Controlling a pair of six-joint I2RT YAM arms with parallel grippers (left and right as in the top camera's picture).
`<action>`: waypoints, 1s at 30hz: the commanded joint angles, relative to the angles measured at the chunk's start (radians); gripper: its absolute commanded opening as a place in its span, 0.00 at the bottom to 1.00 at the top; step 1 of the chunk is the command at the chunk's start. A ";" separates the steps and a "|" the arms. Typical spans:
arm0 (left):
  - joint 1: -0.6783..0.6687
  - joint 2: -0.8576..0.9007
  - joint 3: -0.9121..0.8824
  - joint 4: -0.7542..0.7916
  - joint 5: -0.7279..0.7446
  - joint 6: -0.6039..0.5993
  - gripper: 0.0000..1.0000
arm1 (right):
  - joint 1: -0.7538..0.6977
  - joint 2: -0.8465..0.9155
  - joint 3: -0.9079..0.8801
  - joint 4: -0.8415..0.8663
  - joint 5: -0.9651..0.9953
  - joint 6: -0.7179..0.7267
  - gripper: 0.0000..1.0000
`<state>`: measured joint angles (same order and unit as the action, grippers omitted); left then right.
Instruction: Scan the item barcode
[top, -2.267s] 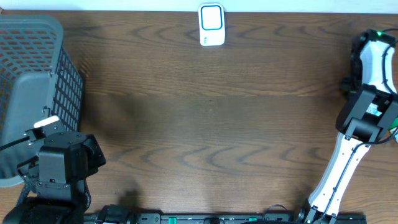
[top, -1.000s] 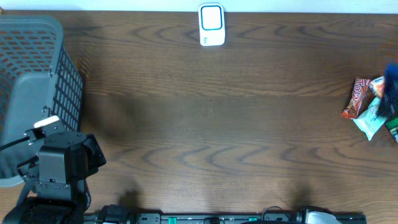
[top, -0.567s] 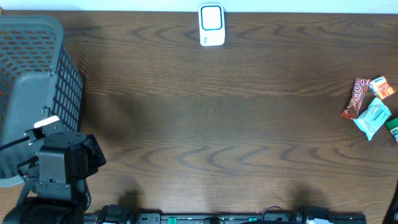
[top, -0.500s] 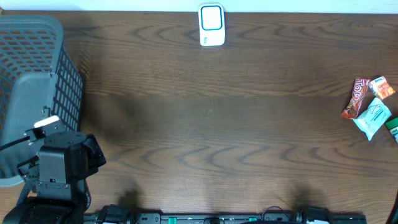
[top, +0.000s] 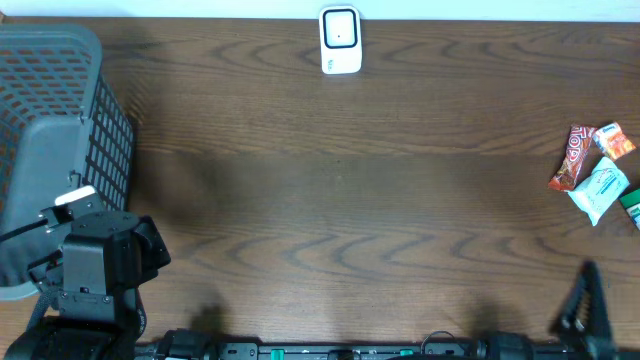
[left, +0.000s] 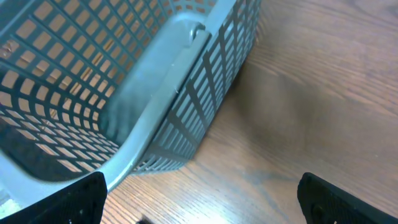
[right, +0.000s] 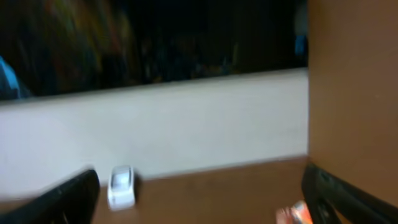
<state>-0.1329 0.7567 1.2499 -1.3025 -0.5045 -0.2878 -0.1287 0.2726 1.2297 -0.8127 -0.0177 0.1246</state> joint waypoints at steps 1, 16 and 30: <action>-0.002 0.001 0.002 -0.003 -0.013 0.005 0.98 | 0.010 -0.064 -0.193 0.114 -0.039 -0.006 0.99; -0.002 0.001 0.002 -0.003 -0.013 0.005 0.98 | 0.031 -0.268 -0.890 0.741 -0.043 0.085 0.99; -0.002 0.001 0.002 -0.003 -0.013 0.005 0.98 | 0.039 -0.268 -1.109 0.771 0.011 0.084 0.99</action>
<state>-0.1329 0.7567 1.2499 -1.3025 -0.5037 -0.2878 -0.1020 0.0162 0.1471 -0.0391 -0.0391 0.1947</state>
